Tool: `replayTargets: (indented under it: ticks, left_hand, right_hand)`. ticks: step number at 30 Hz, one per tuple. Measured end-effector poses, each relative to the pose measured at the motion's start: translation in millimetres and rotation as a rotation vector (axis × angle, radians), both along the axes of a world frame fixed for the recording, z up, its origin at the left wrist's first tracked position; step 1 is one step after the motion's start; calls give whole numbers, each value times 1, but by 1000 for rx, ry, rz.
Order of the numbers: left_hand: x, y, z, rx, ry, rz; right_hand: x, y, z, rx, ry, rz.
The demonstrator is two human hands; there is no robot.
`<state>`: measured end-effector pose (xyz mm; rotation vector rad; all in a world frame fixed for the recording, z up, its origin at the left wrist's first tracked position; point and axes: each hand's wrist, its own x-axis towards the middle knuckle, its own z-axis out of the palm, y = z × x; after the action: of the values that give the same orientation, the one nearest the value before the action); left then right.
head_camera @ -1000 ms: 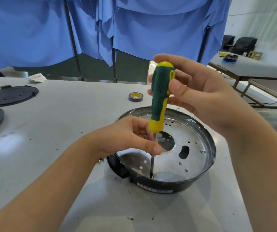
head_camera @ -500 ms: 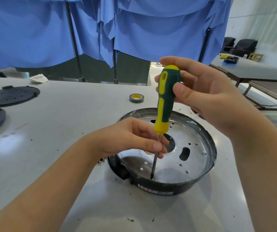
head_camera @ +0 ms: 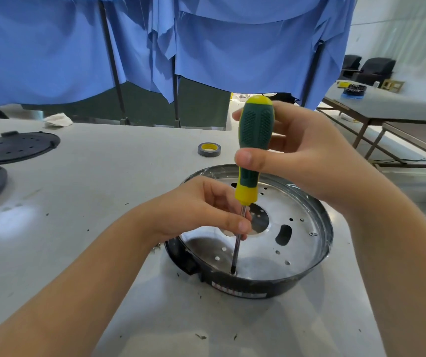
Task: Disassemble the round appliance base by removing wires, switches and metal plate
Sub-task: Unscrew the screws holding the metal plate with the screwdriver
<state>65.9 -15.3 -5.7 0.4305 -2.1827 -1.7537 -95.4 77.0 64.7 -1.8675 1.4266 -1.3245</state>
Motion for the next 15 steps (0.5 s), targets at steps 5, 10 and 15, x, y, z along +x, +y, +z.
replayTargets:
  ticks: [5, 10, 15]
  left_hand:
    - [2, -1, 0, 44, -15, -59]
    - [3, -1, -1, 74, -9, -88]
    - [2, -1, 0, 55, 6, -45]
  right_hand:
    - [-6, 3, 1, 64, -175, 178]
    - [-9, 4, 1, 127, -197, 263]
    - [-5, 1, 1, 127, 24, 90]
